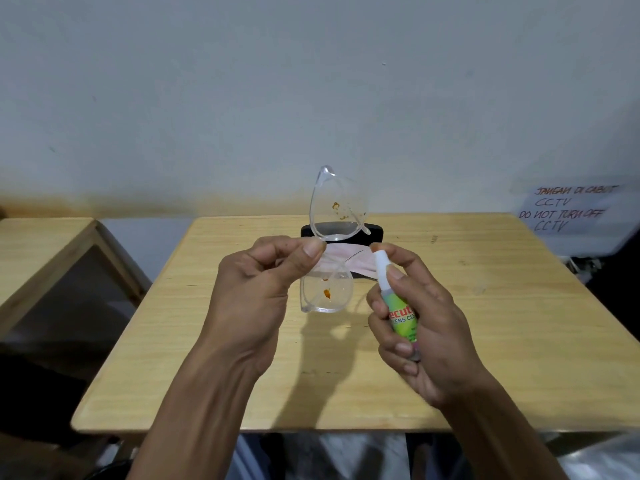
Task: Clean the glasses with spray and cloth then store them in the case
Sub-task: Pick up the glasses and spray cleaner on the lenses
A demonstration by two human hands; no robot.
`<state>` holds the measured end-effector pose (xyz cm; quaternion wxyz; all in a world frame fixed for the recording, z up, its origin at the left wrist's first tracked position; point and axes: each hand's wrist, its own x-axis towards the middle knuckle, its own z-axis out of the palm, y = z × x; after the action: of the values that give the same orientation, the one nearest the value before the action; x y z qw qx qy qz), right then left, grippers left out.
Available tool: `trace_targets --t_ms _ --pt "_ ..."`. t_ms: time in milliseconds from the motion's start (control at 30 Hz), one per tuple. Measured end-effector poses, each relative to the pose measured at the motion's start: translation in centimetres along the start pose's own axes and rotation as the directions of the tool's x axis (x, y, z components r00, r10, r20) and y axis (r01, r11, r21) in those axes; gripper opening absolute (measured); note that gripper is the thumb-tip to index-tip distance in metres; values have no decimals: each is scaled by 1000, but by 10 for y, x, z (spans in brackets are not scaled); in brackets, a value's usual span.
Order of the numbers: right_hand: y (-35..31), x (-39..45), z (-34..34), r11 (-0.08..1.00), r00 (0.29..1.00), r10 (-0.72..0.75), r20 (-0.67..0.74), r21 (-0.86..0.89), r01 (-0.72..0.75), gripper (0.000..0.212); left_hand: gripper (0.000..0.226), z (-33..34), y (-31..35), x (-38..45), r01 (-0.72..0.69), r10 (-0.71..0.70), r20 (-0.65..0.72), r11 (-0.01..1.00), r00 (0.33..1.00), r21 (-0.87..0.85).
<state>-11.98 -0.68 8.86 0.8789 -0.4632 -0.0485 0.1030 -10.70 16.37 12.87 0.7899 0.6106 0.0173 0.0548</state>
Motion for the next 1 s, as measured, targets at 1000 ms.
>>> trace_targets --t_ms 1000 --pt "-20 18 -53 899 818 -364 -445 -397 185 21 13 -16 -9 8 -8 10 -28 998 1000 70"
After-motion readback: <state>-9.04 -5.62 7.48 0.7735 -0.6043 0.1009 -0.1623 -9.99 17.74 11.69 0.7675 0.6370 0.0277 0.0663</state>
